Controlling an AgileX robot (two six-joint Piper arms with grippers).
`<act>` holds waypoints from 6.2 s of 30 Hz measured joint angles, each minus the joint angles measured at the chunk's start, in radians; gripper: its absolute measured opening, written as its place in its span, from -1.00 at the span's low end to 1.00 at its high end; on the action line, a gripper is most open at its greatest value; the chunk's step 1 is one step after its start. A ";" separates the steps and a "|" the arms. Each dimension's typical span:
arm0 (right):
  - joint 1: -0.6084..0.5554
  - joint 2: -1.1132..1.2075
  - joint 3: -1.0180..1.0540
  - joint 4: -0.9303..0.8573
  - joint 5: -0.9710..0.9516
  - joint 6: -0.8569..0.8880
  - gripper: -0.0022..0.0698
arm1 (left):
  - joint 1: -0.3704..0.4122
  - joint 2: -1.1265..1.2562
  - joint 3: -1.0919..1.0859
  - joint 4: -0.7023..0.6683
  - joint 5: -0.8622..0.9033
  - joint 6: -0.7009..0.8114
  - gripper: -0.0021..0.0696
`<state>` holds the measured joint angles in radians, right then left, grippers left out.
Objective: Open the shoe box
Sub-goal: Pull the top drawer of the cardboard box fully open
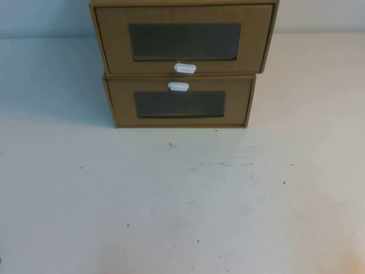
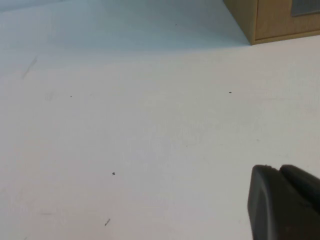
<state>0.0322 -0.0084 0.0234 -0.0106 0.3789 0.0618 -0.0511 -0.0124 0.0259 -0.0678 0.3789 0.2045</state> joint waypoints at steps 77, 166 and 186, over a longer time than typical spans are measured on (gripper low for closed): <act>0.000 0.000 0.000 0.000 0.000 0.000 -0.98 | 0.000 0.884 -1.017 -0.519 0.481 0.305 -0.96; 0.000 0.011 -0.077 0.729 -0.203 0.000 -0.98 | -0.258 2.275 -2.700 -0.421 0.833 0.231 -0.96; 0.058 0.664 -0.569 0.635 0.472 -0.355 -0.98 | -0.258 2.275 -2.700 -0.418 0.834 0.228 -0.96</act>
<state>0.0899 0.6559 -0.5461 0.6242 0.8505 -0.2932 -0.3089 2.2628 -2.6744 -0.4855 1.2128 0.4321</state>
